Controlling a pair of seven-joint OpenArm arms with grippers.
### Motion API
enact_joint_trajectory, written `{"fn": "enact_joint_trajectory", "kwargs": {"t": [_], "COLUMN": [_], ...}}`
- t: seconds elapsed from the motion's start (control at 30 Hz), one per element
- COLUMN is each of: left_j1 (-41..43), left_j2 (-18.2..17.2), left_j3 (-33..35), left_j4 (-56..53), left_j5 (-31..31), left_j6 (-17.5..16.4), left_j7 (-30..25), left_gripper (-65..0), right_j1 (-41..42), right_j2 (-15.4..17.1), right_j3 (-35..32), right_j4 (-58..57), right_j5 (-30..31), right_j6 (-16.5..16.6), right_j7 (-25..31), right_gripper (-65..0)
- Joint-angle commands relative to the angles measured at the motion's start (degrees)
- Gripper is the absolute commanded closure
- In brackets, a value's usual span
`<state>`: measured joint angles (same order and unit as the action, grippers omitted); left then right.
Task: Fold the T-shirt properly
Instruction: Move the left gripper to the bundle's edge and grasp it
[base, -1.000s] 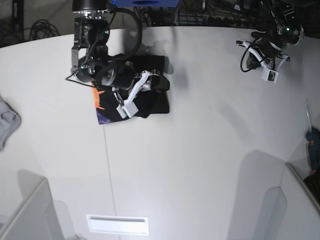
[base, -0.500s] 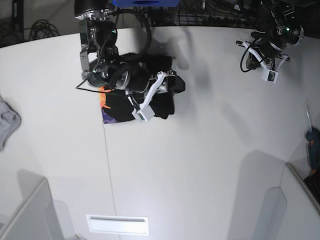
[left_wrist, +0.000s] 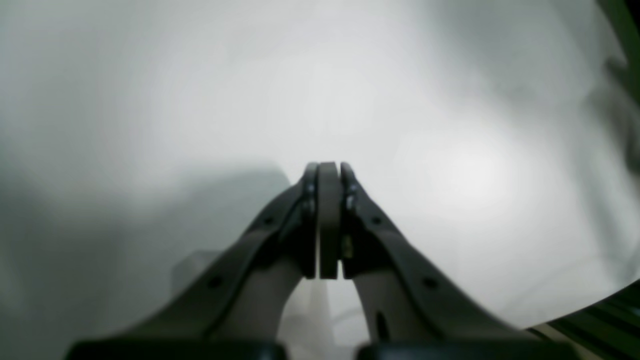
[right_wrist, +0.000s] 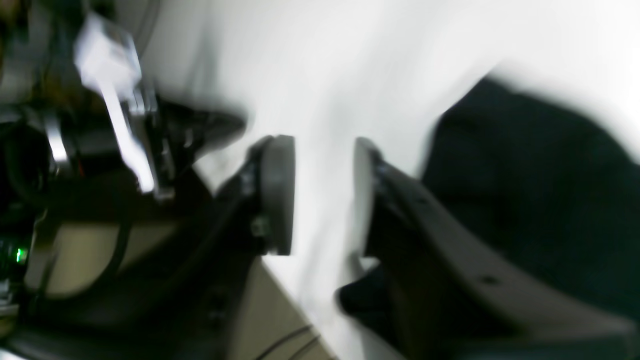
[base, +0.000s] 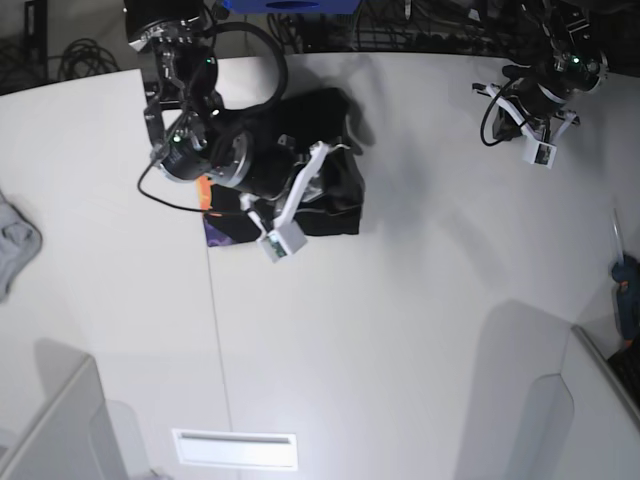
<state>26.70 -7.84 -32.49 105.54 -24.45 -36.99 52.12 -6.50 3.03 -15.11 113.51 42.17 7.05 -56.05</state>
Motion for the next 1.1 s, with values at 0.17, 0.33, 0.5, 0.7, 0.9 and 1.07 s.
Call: {"fn": "enact_joint_trajectory", "kwargs": {"t": [0.17,0.33,0.5,0.7,0.9,1.07], "left_j1": [0.69,0.42,-1.78,-5.29,-10.48,-13.99], "left_j2": [-0.38,-0.03,-0.03,0.06,0.06,0.32], "left_j3": [0.01,0.09,3.17,11.87,19.00,24.80], "left_j4": [4.84,5.54,5.28,3.43,-4.39,-9.32], "left_j5": [-13.75,-23.25,-26.59,-26.41,-26.76,-26.85], "left_j6": [-3.01,-3.01,-3.01,-3.01,-0.50,-0.24], "left_j7": [4.81,4.89,4.89,4.89,4.98,4.81], "left_gripper": [0.0,0.0,-31.8,-55.3,-56.4,-56.4], "right_j1": [-7.96,-9.81,-10.60,-11.30,-12.27,-12.44], "right_j2": [2.56,2.64,2.64,2.64,2.64,2.64], "right_j3": [9.00,13.58,17.00,21.58,22.10,22.10], "right_j4": [0.82,0.82,0.90,0.90,0.82,0.73], "right_j5": [0.60,0.60,0.60,0.68,0.68,0.68], "right_j6": [0.64,0.73,0.73,0.73,0.82,0.82], "right_j7": [12.67,14.43,14.43,14.43,14.51,14.43], "right_gripper": [0.0,0.0,0.0,0.0,0.0,0.0]}}
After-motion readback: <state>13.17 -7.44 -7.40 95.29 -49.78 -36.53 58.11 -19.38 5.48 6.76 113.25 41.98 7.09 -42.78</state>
